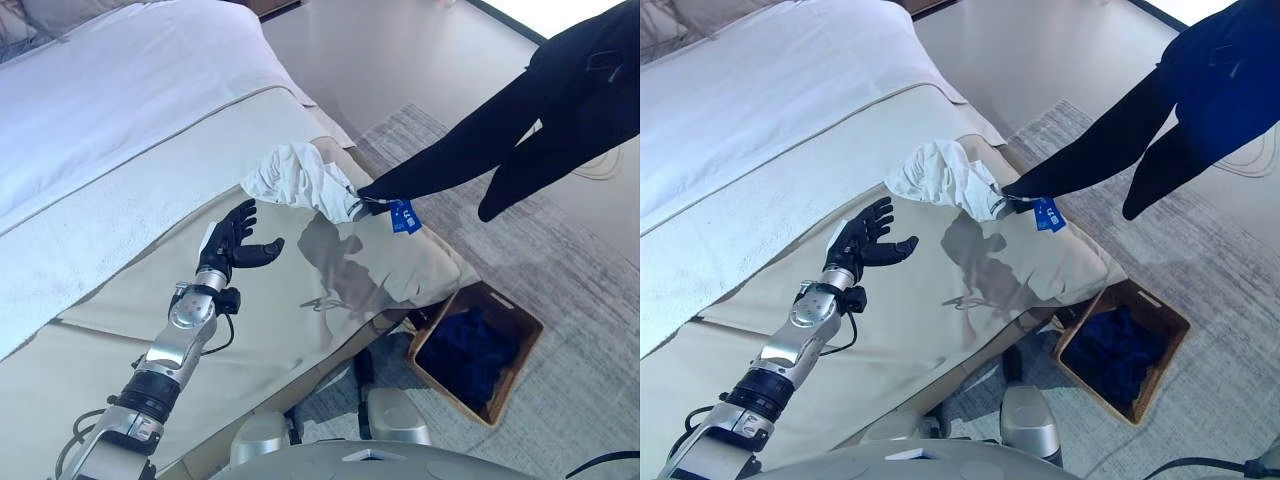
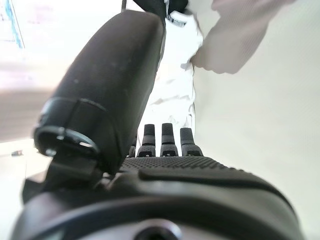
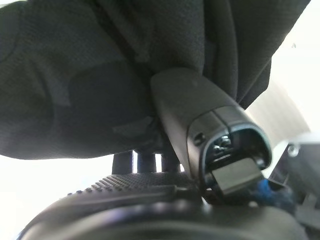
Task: Pick up the clothes from the bed and place them into the basket
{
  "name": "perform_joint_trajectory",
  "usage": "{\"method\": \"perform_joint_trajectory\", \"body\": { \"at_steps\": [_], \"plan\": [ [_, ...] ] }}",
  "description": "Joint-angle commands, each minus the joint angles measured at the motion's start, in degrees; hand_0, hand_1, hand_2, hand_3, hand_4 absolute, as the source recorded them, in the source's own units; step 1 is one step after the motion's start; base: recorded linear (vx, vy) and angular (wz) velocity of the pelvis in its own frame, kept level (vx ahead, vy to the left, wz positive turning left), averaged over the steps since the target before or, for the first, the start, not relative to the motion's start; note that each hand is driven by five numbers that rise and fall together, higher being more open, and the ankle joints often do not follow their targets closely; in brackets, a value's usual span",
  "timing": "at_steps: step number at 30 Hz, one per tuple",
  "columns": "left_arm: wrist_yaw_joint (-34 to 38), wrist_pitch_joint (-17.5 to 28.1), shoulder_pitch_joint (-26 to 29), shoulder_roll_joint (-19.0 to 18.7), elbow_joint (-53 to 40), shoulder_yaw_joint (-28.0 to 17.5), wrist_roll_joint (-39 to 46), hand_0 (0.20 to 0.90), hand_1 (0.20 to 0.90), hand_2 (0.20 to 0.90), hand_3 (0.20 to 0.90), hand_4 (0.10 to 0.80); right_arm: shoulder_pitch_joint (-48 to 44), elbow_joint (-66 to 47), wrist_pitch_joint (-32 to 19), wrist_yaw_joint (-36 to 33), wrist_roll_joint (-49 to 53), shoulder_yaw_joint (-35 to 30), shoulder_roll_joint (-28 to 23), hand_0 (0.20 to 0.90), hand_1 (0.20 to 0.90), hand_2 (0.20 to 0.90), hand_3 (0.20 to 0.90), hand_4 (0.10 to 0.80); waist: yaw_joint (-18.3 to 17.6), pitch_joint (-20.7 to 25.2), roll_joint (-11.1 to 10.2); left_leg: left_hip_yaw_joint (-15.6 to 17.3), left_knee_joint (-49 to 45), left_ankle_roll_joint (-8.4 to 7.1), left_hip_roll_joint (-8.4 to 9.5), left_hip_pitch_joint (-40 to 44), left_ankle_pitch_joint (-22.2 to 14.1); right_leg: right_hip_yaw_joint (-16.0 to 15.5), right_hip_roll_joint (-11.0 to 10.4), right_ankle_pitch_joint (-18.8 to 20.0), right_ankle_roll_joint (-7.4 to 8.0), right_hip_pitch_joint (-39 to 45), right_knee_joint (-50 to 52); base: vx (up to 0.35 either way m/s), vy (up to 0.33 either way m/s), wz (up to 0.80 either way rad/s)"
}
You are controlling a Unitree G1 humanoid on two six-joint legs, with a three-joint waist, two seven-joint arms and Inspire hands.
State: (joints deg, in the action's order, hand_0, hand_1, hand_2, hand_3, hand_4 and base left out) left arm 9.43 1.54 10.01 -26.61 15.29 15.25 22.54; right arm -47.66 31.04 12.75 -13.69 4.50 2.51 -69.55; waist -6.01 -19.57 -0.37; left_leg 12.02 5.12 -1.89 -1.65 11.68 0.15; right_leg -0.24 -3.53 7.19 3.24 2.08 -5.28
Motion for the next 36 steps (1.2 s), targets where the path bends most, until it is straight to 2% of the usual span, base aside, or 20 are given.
{"method": "perform_joint_trajectory", "body": {
  "at_steps": [1, 12, 23, 32, 36],
  "plan": [
    [0.27, 6.17, -2.00, -1.21, 1.53, 1.16, -1.14, 0.900, 0.900, 0.900, 0.900, 0.800, 0.75, -2.18, -2.95, -6.43, 1.16, -0.43, -9.54, 0.300, 0.300, 0.300, 0.200, 0.100, -0.96, 16.54, -2.45, -1.74, -1.89, 1.21, 1.71, -2.19, -5.55, 0.31, 2.81, -4.56, 1.45, 1.93, 0.28, 0.012, 0.001, -0.18],
    [0.76, 4.27, -0.95, -1.88, 1.53, 1.50, -0.91, 0.900, 0.900, 0.900, 0.900, 0.800, 8.97, -2.73, -4.12, -10.35, 5.41, -11.02, -11.98, 0.300, 0.300, 0.300, 0.200, 0.100, -4.71, 17.37, -1.21, 1.06, -1.74, 1.32, 1.38, -1.58, -6.01, 3.23, 3.52, -4.16, 1.97, 0.95, 0.52, 0.015, 0.001, -0.18],
    [-0.33, 3.35, -0.16, -2.18, 1.55, 1.41, -1.30, 0.900, 0.900, 0.900, 0.900, 0.800, 14.52, -2.18, -4.23, -5.77, 4.11, -14.99, -12.66, 0.300, 0.300, 0.300, 0.200, 0.100, -6.10, 17.63, -1.02, 2.38, -3.13, 1.51, 1.31, -2.25, -6.75, 4.57, 3.88, -4.11, 2.14, 0.02, 1.09, 0.008, -0.014, -0.11],
    [-1.70, 2.25, 0.18, -2.09, 2.01, 0.96, -1.44, 0.900, 0.900, 0.900, 0.900, 0.800, 23.20, -3.57, -4.10, -1.35, 0.28, -18.42, -5.42, 0.300, 0.300, 0.300, 0.200, 0.100, -7.31, 17.20, -0.32, 3.99, -4.63, 1.86, 0.99, -2.40, -7.62, 4.91, 3.71, -3.94, 2.18, -0.58, 1.48, 0.016, -0.014, -0.04],
    [-2.00, 1.76, 0.22, -1.60, 1.98, 0.36, -1.75, 0.900, 0.900, 0.900, 0.900, 0.800, 28.52, -3.80, -5.04, -1.99, 0.27, -20.70, 0.72, 0.300, 0.300, 0.300, 0.200, 0.100, -8.35, 16.60, 0.25, 5.07, -5.15, 2.19, 0.81, -2.47, -7.99, 5.53, 3.74, -3.75, 2.25, -1.44, 2.01, 0.007, -0.010, -0.11]
  ]
}}
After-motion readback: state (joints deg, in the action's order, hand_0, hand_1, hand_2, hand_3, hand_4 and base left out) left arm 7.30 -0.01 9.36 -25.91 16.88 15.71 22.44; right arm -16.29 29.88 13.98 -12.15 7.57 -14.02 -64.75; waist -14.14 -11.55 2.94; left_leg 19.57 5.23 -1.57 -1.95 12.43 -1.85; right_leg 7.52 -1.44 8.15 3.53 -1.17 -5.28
